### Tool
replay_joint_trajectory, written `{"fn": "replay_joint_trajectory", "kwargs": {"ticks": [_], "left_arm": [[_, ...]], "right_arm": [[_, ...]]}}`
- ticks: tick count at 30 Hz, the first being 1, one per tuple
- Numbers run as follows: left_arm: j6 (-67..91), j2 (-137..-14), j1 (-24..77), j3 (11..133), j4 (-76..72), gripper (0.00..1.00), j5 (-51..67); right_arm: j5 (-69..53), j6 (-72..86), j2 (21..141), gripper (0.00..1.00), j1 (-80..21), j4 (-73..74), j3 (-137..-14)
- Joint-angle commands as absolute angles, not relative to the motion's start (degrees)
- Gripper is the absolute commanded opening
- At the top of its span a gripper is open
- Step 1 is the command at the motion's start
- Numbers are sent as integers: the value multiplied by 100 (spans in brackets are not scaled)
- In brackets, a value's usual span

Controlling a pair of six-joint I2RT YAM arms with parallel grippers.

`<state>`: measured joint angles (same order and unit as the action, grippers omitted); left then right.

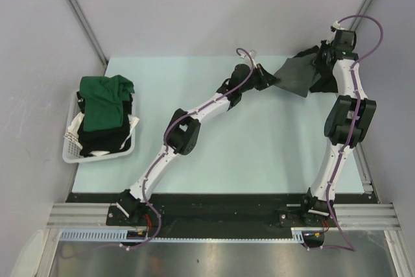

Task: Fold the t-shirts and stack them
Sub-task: Put the neatly folded tshirt into the corner of the board with both arms

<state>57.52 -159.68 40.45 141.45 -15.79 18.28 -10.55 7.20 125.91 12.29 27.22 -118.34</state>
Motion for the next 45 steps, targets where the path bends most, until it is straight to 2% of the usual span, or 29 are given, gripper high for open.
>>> {"fn": "replay_joint_trajectory", "kwargs": {"ticks": [1, 12, 16, 22, 32, 39, 45], "left_arm": [[5924, -16075, 4157, 14300, -1837, 0, 2039], [5713, -15610, 4508, 13667, -1459, 0, 2882], [5616, -15250, 4623, 13089, -1327, 0, 3199], [5265, -14731, 4807, 12437, -1073, 0, 3427], [5045, -14397, 5080, 12173, -730, 0, 3525], [5054, -14361, 5098, 12032, -545, 0, 3586], [5019, -14186, 5098, 11673, -527, 0, 3621]], "right_arm": [[-923, 457, 12472, 2, 1318, 2364, -11602], [-748, 422, 12007, 1, 1345, 2259, -10338], [-414, 378, 11813, 2, 1380, 2346, -9941], [-115, 369, 11585, 2, 1476, 2654, -9853], [211, 351, 11303, 3, 1722, 3023, -9545], [325, 527, 11610, 6, 1723, 3427, -9712], [325, 650, 11812, 4, 1723, 3779, -9835]]}}
